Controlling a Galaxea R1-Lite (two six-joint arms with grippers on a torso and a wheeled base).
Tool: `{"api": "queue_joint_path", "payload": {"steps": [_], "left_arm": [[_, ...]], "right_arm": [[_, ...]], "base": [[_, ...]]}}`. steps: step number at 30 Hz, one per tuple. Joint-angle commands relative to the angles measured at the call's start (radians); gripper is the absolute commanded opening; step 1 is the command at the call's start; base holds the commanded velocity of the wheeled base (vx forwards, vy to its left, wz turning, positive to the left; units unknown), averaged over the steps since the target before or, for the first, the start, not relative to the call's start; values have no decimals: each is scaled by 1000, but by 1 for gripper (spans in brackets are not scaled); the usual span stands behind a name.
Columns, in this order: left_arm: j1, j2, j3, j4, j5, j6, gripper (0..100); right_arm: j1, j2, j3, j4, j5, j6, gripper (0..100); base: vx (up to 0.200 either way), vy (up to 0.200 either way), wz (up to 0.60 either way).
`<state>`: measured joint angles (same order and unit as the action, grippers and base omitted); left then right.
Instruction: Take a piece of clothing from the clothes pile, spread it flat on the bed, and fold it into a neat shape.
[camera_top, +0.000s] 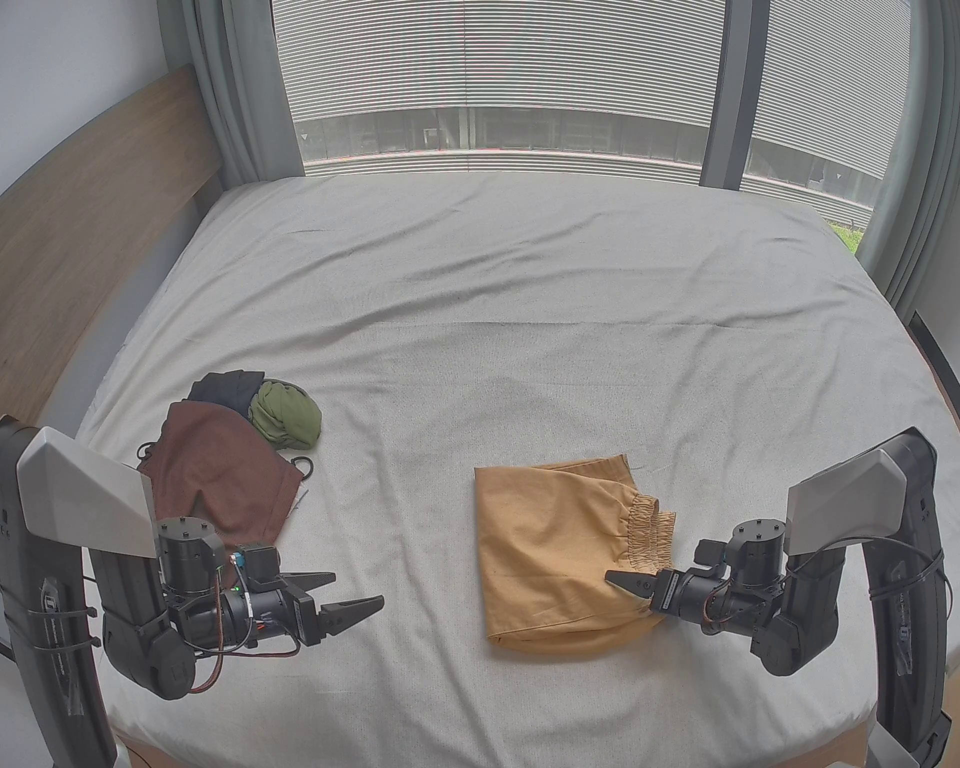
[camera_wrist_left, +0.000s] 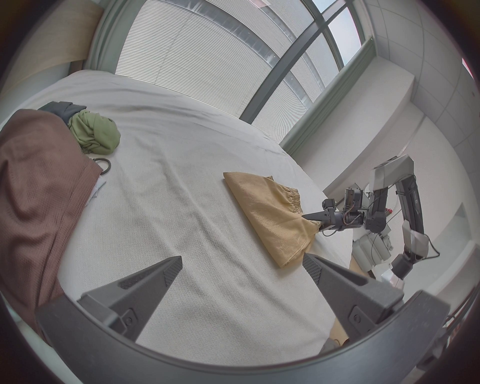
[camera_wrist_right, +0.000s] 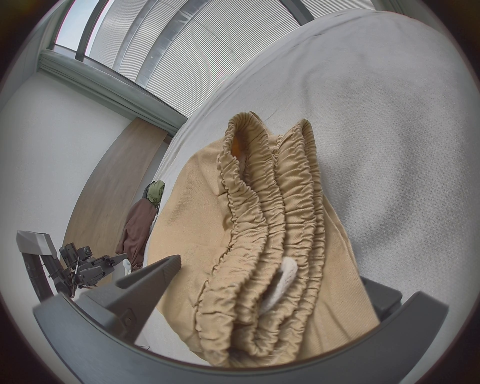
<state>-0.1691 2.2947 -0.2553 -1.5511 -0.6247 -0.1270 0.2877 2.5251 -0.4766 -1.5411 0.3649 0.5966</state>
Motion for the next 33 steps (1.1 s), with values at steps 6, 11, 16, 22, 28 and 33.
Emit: {"api": "queue_joint_path", "payload": {"steps": [6,11,16,22,28,33], "left_arm": [[25,9,4,-1,-1,101,100],[28,11,2,-3,-1,112,100],[28,11,1,-1,-1,112,100],[48,9,4,-1,-49,113,100],[86,3,1,-1,-72,116,100],[91,-4,1,-1,-72,118,100]], "right_arm": [[4,11,0,-1,0,0,0],[7,11,0,-1,0,0,0],[15,9,1,-2,0,0,0],[22,-3,6,-5,3,0,0],[88,-184,36,-4,29,14,0],[125,-301,36,-1,65,46,0]], "base": [[0,0,0],[0,0,0],[0,0,0],[0,0,0],[0,0,0],[0,0,0]]}}
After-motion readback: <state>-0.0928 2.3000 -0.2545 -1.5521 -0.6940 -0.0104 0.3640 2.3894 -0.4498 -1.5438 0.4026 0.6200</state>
